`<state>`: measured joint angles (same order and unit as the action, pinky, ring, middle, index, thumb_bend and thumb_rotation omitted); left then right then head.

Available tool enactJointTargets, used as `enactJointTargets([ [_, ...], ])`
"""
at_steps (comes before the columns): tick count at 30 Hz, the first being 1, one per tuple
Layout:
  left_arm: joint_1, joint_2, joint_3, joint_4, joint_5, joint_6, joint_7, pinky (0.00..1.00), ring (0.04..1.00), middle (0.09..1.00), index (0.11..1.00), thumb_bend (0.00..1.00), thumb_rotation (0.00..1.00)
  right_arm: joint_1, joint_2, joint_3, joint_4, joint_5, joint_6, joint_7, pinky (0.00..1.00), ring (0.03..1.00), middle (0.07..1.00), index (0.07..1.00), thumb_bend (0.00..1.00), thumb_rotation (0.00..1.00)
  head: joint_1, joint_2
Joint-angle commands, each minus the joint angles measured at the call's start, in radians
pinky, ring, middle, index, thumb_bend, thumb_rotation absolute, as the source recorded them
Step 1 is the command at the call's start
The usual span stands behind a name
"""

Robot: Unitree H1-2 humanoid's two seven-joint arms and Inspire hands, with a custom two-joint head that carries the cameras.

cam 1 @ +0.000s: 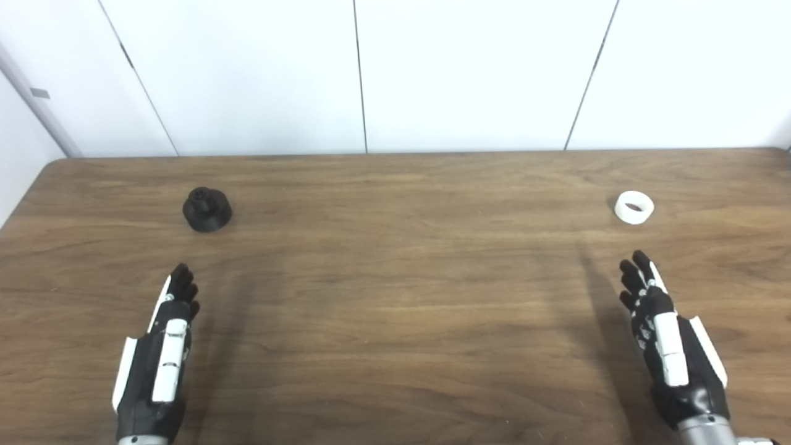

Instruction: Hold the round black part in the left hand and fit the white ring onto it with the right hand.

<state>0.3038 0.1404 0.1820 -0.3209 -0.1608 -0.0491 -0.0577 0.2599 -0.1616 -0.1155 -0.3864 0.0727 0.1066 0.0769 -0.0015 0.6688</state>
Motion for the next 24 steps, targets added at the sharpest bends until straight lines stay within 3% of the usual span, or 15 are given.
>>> enactJointTargets([
  [1, -0.002, 0.016, 0.008, -0.032, 0.000, -0.018, -0.002, 1.00, 1.000, 1.000, 1.000, 0.54, 0.88, -0.006, 0.007, -0.003, -0.036, 0.000, -0.021, -0.010, 1.00, 0.996, 0.977, 1.000, 0.64, 1.00, 0.000, 0.000],
  [13, -0.002, 0.013, 0.007, -0.028, 0.003, -0.027, -0.002, 1.00, 1.000, 1.000, 1.000, 0.51, 0.88, -0.005, 0.006, -0.003, -0.037, 0.000, -0.023, -0.009, 1.00, 0.997, 0.973, 1.000, 0.64, 1.00, 0.008, -0.009],
  [20, 0.002, -0.015, 0.007, -0.006, 0.007, -0.061, 0.013, 1.00, 0.998, 0.997, 0.987, 0.50, 0.80, -0.002, -0.004, -0.008, -0.005, 0.022, -0.065, 0.008, 1.00, 1.000, 0.976, 1.000, 0.59, 1.00, 0.090, -0.080],
  [24, -0.002, -0.035, 0.007, 0.028, 0.023, -0.113, 0.034, 0.97, 0.966, 0.983, 0.966, 0.44, 0.72, 0.001, -0.006, -0.012, 0.022, 0.036, -0.093, 0.012, 1.00, 1.000, 0.979, 1.000, 0.57, 1.00, 0.149, -0.124],
])
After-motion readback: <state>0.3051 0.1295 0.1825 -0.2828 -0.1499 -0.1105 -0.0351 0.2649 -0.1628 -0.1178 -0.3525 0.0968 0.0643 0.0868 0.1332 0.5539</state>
